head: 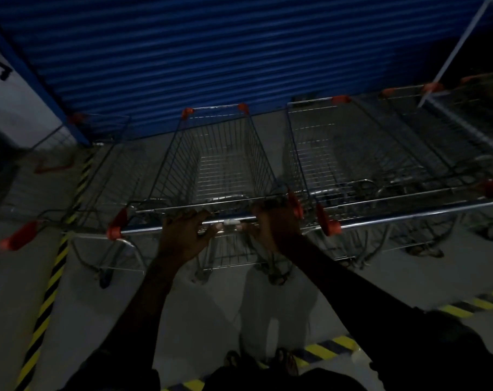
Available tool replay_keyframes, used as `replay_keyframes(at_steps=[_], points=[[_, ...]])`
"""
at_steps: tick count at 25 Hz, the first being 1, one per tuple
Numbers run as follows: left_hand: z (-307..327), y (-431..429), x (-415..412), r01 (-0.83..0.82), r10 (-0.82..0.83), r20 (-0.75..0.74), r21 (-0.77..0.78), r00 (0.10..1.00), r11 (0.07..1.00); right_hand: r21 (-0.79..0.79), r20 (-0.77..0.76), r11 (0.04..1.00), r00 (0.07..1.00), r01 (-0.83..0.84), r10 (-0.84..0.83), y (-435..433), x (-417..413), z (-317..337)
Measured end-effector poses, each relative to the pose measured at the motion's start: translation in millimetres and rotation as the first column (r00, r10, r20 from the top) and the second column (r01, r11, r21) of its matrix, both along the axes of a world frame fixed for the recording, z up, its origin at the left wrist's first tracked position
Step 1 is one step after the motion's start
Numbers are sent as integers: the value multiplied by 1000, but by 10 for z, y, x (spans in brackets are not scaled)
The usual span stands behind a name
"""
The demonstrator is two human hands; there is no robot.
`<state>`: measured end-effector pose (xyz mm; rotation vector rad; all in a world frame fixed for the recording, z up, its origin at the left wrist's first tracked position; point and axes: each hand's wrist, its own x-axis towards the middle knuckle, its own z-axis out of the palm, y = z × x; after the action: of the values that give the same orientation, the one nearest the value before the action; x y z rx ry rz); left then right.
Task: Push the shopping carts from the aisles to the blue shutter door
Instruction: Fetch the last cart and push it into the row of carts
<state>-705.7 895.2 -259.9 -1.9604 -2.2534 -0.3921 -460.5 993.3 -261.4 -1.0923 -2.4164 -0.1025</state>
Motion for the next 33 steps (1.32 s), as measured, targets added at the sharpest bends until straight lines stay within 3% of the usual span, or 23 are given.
replay_keyframes(at_steps=[4,10,13,17,21,27,33], points=[[11,-96,141,54,-54,-10,2,998,999,140,-47,990,999,-12,19,-146,152,-121],[80,-191,349,139,-139,17,39,990,990,174,-68,985,998,16,-4,-290,421,-262],[73,-188,350,140,-140,39,0,989,990,155,-87,988,996,9,5,-334,420,-170],[13,-173,372,136,-137,69,24,988,990,-14,22,1000,1000,2,-2,-278,472,-113],[-25,-161,427,142,-143,19,38,990,989,30,-5,999,999,-34,34,-281,531,-4],[-19,-161,447,123,-123,4,45,992,991,-28,46,999,998,-44,45,-223,542,-6],[-23,-122,424,133,-134,44,26,990,991,116,-28,992,999,-41,44,-138,535,-220]])
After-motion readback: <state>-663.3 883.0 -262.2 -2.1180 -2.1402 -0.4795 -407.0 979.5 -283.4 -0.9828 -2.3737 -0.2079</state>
